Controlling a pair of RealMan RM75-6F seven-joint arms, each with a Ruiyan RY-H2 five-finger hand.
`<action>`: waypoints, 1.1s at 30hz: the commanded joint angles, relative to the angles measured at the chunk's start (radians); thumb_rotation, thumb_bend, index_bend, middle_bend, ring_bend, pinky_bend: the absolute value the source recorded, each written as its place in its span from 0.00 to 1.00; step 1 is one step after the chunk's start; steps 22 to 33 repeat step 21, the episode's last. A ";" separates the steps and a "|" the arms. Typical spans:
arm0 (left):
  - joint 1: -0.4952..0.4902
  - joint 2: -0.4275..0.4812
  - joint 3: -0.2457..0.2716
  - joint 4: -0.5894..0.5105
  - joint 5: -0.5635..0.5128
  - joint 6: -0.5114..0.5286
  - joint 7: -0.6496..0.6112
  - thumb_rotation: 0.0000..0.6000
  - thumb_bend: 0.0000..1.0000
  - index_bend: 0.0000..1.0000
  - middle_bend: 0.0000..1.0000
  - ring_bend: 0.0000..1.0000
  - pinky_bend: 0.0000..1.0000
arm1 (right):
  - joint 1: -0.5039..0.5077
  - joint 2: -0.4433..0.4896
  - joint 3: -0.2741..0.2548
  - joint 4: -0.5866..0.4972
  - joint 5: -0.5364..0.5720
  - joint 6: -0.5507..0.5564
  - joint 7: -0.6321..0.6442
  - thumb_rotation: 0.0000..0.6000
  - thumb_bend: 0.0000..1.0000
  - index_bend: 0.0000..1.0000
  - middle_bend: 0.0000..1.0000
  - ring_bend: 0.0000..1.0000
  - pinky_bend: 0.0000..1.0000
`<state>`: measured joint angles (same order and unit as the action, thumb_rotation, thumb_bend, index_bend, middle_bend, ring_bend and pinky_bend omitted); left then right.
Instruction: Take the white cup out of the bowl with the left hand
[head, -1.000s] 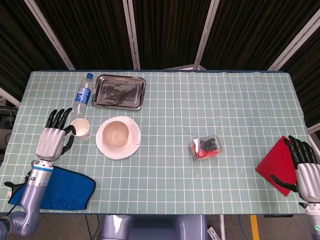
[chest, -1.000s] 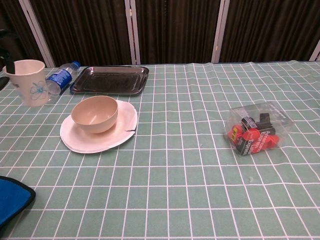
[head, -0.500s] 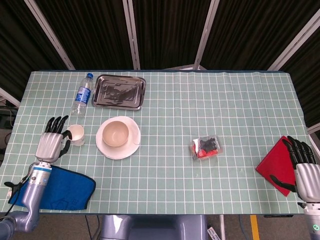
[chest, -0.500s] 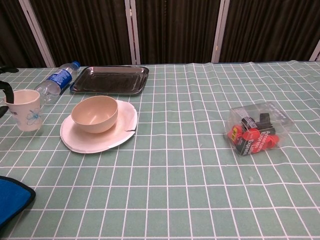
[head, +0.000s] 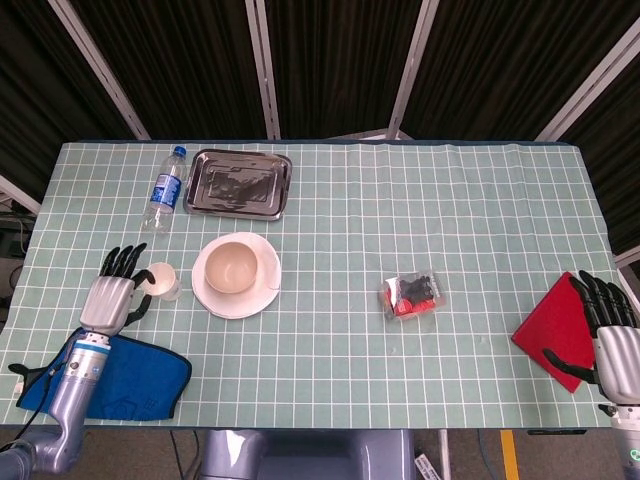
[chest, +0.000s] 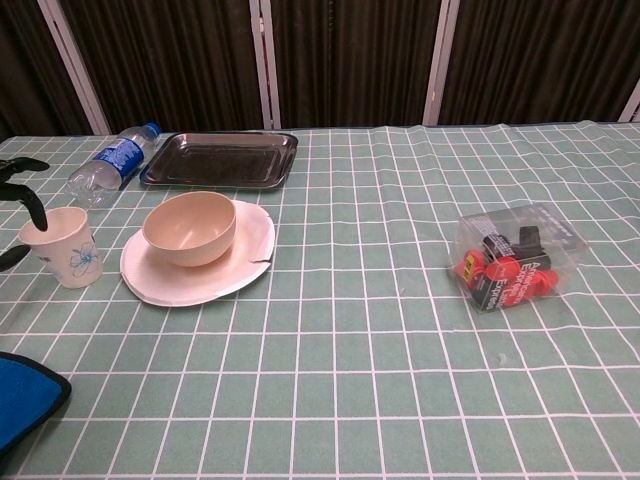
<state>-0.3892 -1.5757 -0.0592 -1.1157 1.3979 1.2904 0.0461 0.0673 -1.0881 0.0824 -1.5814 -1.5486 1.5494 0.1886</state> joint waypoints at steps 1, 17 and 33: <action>0.036 0.046 0.009 -0.065 0.012 0.047 0.011 1.00 0.25 0.24 0.00 0.00 0.00 | 0.000 -0.002 -0.002 0.000 -0.003 0.000 -0.004 1.00 0.05 0.02 0.00 0.00 0.00; 0.253 0.235 0.021 -0.311 0.079 0.403 0.043 1.00 0.17 0.00 0.00 0.00 0.00 | 0.014 -0.018 -0.013 0.025 -0.013 -0.026 -0.071 1.00 0.05 0.01 0.00 0.00 0.00; 0.296 0.268 0.026 -0.350 0.058 0.419 0.047 1.00 0.15 0.00 0.00 0.00 0.00 | 0.016 -0.027 -0.018 0.022 -0.020 -0.029 -0.102 1.00 0.05 0.01 0.00 0.00 0.00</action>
